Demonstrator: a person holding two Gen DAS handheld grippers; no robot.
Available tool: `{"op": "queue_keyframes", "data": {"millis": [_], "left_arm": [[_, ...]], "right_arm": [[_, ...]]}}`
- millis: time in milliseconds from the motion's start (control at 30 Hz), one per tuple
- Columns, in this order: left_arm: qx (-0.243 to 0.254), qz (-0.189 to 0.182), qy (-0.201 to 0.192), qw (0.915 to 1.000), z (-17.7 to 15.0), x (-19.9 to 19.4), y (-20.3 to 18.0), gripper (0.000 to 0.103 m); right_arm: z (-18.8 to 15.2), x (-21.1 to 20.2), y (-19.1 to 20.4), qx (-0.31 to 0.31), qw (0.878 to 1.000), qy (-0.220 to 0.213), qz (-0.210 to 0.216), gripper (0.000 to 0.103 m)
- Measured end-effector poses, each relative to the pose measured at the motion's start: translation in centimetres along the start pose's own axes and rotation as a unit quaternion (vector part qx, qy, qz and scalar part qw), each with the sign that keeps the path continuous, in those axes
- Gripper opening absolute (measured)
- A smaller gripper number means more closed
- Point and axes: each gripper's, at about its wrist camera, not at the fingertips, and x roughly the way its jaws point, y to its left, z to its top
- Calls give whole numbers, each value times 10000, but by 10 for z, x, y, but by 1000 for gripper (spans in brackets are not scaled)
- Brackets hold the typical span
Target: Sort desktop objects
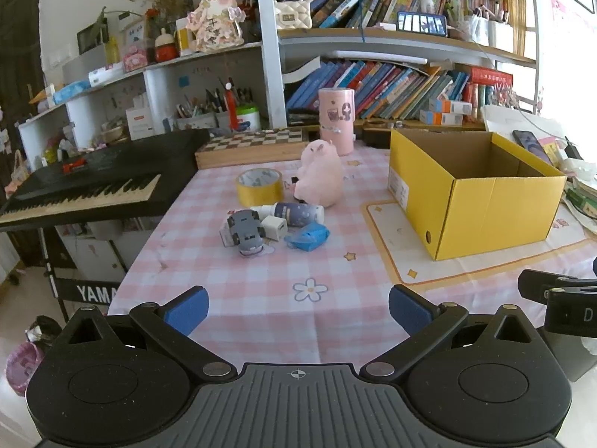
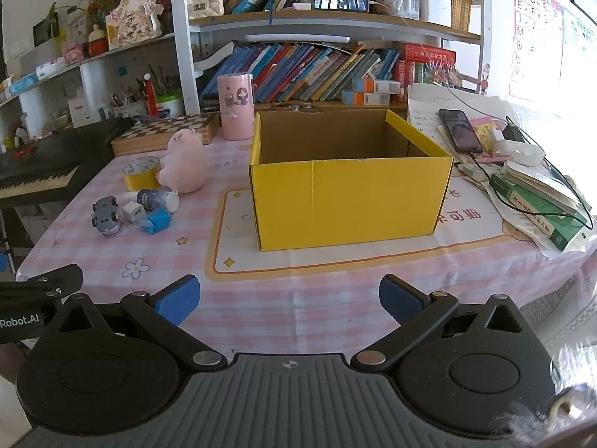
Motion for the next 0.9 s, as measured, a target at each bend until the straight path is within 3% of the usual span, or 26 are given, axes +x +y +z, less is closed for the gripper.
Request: {"op": "queue_keyframes", "data": {"millis": [900], "left_arm": [[-6, -85, -28, 10000, -2, 1, 5, 103]], "right_arm": [[-3, 6, 11, -164, 9998, 87, 82, 103]]}}
